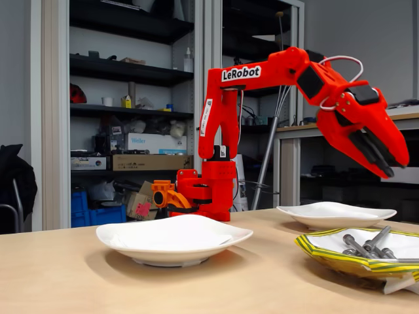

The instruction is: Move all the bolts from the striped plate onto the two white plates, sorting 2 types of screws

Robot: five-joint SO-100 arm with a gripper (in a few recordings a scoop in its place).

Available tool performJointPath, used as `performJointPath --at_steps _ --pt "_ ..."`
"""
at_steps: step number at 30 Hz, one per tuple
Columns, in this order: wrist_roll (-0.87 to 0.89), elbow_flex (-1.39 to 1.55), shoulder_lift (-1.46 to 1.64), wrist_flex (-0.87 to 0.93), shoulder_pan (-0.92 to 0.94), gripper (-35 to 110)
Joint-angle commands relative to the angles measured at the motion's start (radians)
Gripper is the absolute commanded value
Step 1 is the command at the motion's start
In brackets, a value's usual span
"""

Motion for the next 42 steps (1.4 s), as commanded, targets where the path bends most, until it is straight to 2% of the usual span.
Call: performJointPath --at_steps 1,7,10,19,24,42 --pt "-0.018 -0.002 -0.008 0.017 -0.011 4" --pt "-0.003 -0.011 -0.034 0.187 -0.009 9" --pt "-0.032 -0.04 -0.043 0.209 -0.012 12" --pt "-0.16 -0.025 -0.051 0.193 -0.008 14" --pt "-0.284 0.014 -0.084 0.097 0.003 13" --pt "-0.27 0.018 -0.192 0.046 0.018 12"
